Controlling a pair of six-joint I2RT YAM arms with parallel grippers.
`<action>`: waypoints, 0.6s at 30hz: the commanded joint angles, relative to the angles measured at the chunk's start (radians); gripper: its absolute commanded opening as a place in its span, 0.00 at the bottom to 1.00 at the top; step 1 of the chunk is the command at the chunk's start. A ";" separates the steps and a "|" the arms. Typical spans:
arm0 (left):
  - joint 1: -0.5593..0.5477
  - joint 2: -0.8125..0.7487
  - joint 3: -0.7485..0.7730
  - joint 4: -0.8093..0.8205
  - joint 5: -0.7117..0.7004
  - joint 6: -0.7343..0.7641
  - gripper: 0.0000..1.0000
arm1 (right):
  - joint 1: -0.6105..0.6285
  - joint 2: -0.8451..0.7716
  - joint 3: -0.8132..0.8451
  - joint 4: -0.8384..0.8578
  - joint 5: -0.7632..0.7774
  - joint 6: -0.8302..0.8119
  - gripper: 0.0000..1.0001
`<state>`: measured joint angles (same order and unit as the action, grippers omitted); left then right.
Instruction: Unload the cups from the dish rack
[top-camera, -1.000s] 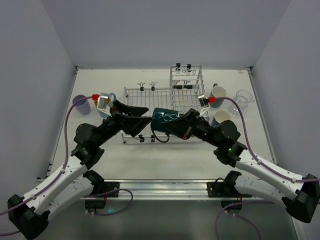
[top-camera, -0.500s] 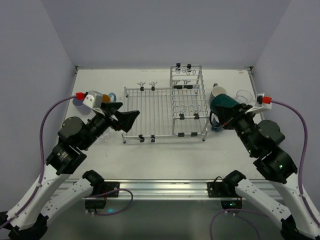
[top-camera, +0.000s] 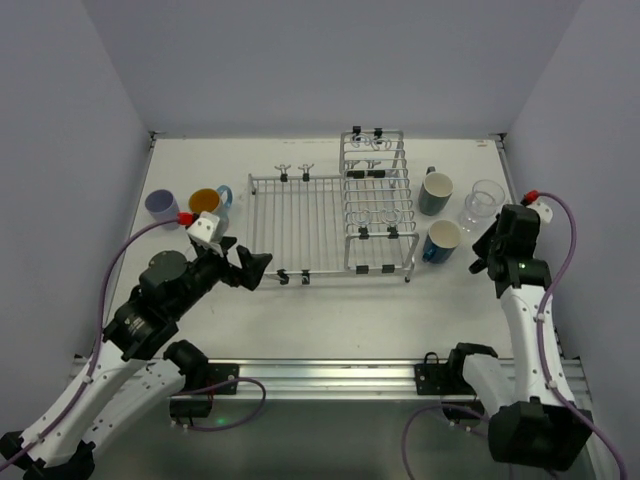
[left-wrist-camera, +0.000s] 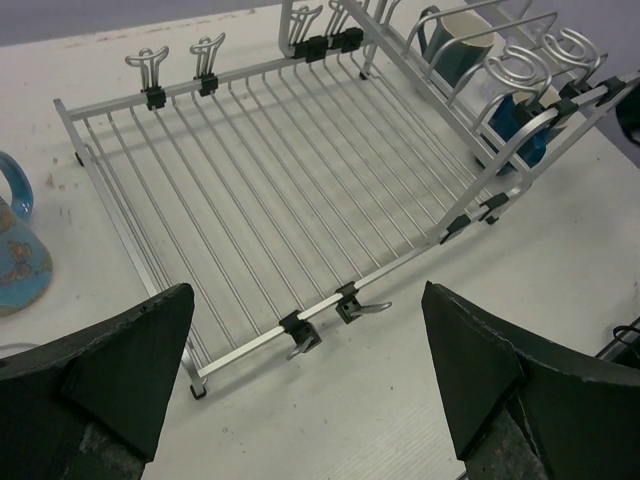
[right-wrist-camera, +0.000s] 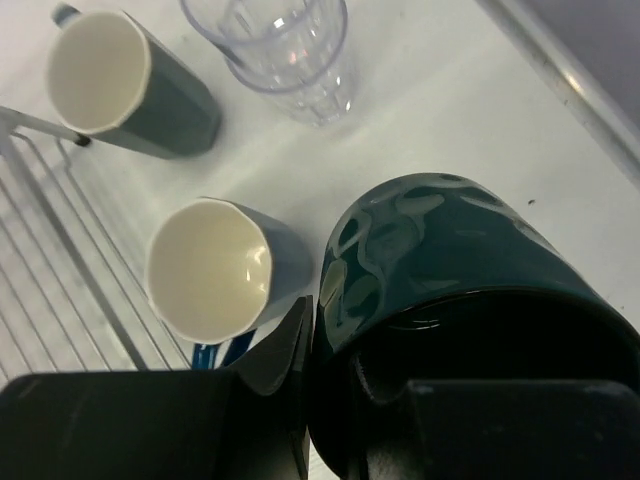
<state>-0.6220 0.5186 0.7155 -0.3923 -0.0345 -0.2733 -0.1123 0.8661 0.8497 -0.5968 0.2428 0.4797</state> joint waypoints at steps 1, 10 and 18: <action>0.004 -0.041 -0.010 0.001 0.030 0.036 1.00 | -0.055 0.057 -0.053 0.161 -0.128 0.022 0.00; 0.004 -0.094 -0.021 0.004 0.030 0.031 1.00 | -0.076 0.269 -0.129 0.281 -0.200 0.083 0.00; 0.005 -0.086 -0.021 0.001 0.030 0.031 1.00 | -0.078 0.359 -0.155 0.316 -0.189 0.094 0.00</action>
<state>-0.6220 0.4309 0.7044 -0.3904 -0.0261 -0.2680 -0.1844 1.2301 0.6964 -0.3656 0.0517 0.5594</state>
